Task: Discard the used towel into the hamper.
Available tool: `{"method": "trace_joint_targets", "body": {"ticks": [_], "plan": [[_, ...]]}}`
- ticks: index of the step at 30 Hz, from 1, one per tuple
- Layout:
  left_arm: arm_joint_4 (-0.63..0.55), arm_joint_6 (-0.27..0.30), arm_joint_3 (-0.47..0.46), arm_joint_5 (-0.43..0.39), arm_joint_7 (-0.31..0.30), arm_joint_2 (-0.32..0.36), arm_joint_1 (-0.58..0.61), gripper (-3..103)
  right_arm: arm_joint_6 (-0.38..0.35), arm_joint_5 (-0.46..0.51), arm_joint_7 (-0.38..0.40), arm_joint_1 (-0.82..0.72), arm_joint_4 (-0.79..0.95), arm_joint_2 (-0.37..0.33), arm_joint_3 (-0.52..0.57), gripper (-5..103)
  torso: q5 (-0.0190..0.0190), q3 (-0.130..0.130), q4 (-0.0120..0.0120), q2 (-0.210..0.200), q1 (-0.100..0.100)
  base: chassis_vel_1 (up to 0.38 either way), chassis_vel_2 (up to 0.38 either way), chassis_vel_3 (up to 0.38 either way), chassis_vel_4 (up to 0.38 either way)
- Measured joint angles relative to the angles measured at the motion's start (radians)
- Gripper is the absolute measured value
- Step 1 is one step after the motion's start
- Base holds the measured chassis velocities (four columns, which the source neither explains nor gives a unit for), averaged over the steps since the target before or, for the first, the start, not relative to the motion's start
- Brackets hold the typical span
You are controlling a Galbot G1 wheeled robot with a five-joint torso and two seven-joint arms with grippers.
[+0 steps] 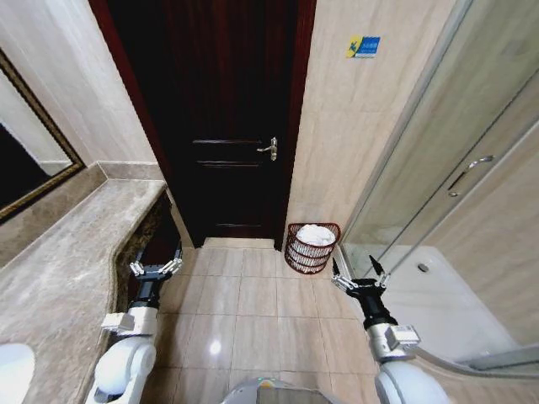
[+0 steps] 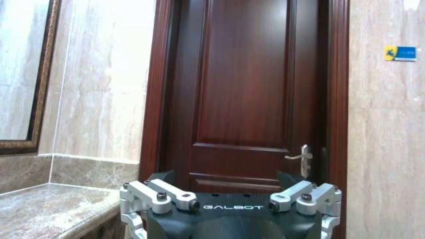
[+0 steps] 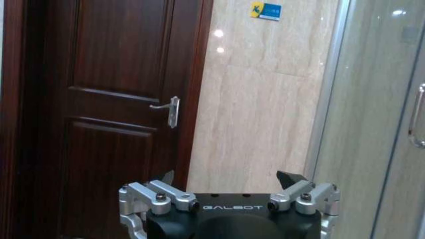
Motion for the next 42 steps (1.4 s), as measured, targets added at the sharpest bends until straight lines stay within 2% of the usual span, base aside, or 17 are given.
{"method": "trace_joint_targets", "body": {"ticks": [34, 42], "plan": [[-0.010, -0.008, -0.003, -0.002, 0.014, 0.000, -0.002, 100, 0.013, -0.002, 0.002, -0.001, -0.007, 0.003, -0.001, 100, 0.0000, 0.000, 0.0001, 0.000, 0.000, 0.070, -0.073, -0.075, 0.071], [-0.026, 0.013, 0.000, -0.016, 0.003, 0.003, 0.006, 100, 0.043, 0.006, 0.014, 0.009, -0.017, 0.002, -0.003, 100, 0.0000, 0.000, 0.0001, 0.000, 0.000, 0.031, -0.028, -0.036, 0.023]]}}
